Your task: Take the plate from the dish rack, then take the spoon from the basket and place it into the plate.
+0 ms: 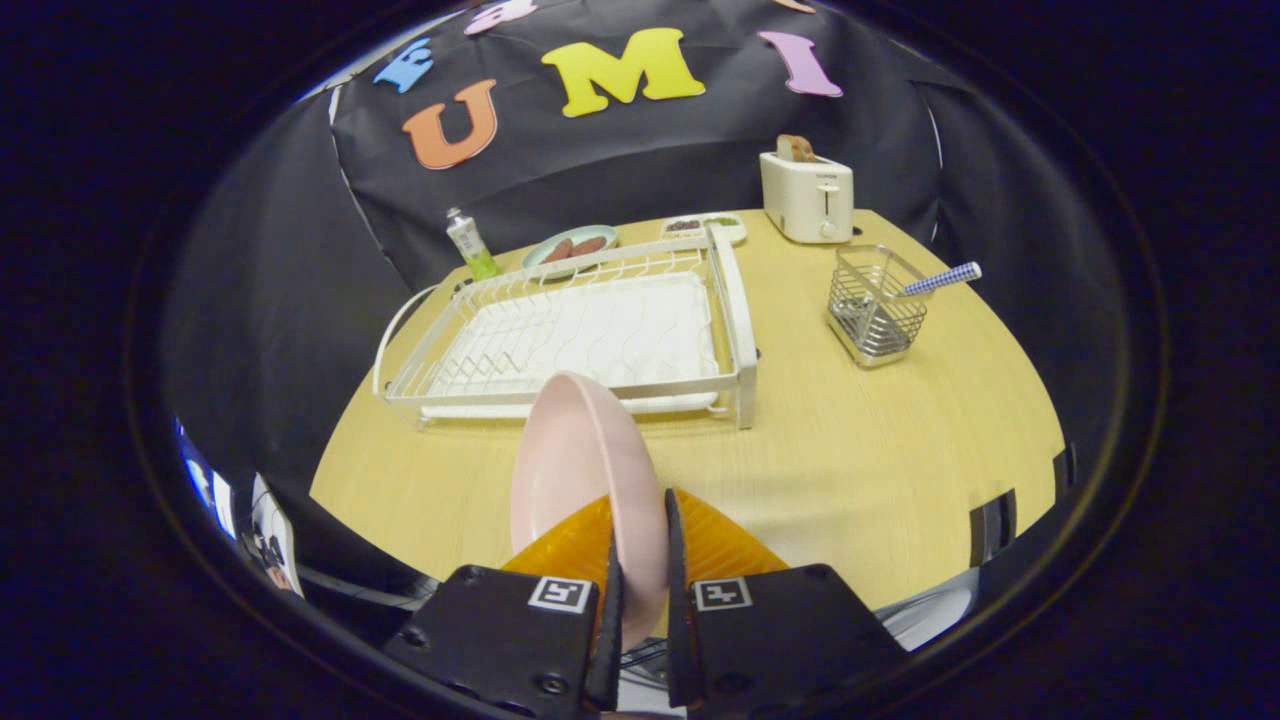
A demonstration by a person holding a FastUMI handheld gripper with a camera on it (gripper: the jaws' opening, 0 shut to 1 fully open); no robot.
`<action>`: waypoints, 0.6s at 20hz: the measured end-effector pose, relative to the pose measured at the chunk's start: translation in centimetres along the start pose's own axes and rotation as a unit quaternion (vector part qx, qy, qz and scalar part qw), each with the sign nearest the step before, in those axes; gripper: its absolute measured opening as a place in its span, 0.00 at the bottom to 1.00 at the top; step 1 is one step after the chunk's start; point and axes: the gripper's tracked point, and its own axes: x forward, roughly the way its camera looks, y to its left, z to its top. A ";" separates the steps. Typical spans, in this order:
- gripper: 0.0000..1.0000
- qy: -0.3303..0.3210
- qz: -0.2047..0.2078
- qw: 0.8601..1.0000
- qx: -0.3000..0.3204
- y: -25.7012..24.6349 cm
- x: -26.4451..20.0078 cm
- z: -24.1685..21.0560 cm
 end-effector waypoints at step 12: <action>0.34 0.014 0.014 0.997 0.068 -4.8 3.0 -1.5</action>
